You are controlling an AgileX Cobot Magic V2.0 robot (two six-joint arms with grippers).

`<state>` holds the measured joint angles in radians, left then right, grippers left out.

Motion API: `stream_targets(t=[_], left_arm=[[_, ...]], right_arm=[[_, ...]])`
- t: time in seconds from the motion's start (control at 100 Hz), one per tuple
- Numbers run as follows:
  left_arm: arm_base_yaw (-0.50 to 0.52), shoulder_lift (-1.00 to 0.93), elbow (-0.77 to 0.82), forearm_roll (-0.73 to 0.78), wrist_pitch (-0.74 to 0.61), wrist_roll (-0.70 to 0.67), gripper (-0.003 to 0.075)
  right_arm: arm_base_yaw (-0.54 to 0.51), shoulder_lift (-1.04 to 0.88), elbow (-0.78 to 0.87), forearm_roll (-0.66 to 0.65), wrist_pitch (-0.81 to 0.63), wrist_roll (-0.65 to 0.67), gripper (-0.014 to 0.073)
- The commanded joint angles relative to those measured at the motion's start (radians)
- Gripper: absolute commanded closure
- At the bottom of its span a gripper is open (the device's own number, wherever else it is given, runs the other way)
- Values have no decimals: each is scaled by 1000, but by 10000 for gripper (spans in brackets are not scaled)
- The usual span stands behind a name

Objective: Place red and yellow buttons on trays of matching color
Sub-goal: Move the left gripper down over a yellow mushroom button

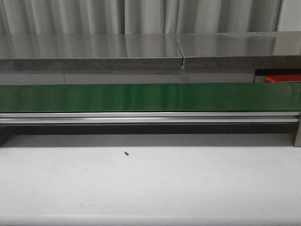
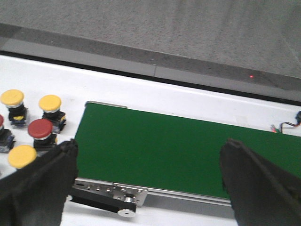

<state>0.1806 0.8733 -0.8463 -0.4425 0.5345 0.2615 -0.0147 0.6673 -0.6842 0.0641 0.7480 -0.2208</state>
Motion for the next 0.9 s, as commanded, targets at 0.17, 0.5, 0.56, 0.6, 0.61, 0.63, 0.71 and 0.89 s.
stream_targets(t=[0.17, 0.5, 0.56, 0.6, 0.61, 0.63, 0.71, 0.89], left_arm=[[225, 266, -257, -20, 124, -23, 150], [336, 535, -306, -20, 139, -23, 155], [336, 580, -306, -20, 136, -23, 155], [336, 606, -306, -20, 131, -23, 155], [336, 610, -306, -20, 128, -23, 155], [336, 622, -306, -20, 123, -23, 155], [336, 662, -306, -20, 104, -23, 155], [336, 738, -306, -24, 55, -27, 155]], right_arm=[[-2, -2, -28, -5, -68, 0, 662], [-2, -2, -28, -5, -68, 0, 662], [-2, -2, -28, -5, -68, 0, 662], [-2, -2, -28, -5, -68, 0, 662], [-2, -2, -28, -5, -68, 0, 662], [-2, -2, -28, -5, -68, 0, 662], [-2, -2, -28, -5, -68, 0, 662], [-2, -2, -28, -5, -68, 0, 662]])
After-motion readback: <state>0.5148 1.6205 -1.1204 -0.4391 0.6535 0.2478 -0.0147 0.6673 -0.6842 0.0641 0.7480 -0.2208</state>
